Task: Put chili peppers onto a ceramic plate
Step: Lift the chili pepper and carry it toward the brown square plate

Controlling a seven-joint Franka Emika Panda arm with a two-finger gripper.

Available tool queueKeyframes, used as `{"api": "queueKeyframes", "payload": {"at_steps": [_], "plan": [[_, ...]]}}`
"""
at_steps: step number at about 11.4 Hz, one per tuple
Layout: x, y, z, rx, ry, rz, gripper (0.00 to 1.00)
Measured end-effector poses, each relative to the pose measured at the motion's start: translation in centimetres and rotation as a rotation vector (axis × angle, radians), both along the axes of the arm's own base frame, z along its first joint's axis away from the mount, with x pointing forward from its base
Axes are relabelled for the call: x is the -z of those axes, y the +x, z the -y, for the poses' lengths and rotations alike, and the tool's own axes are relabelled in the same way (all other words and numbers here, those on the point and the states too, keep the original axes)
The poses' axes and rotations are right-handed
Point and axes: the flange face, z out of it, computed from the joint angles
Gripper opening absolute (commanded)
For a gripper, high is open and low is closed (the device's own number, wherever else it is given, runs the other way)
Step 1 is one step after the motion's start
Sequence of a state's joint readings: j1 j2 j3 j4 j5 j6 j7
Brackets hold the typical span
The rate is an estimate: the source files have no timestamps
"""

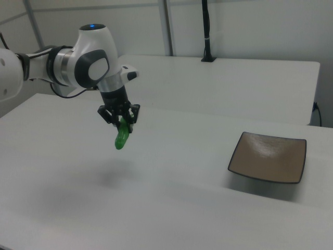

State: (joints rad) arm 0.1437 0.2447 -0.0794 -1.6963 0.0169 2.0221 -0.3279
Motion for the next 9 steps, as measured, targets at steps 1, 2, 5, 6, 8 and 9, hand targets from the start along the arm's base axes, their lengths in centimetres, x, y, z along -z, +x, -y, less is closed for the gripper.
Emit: {"api": "queueKeyframes", "payload": {"at_steps": [1,2,5,6,8,9], "plan": [[-0.1,0.5,1.2,0.015,-0.002,0.028,0.14],[0.1,0.9,2.2,0.027,-0.006,0.048,0.14],[0.4,2.9,6.4,0.072,-0.023,0.101,0.14],[0.7,3.9,8.3,0.093,-0.028,0.130,0.14],[1.3,5.6,12.0,0.126,-0.042,0.208,0.14],[1.4,6.4,13.6,0.146,-0.050,0.258,0.14]]}}
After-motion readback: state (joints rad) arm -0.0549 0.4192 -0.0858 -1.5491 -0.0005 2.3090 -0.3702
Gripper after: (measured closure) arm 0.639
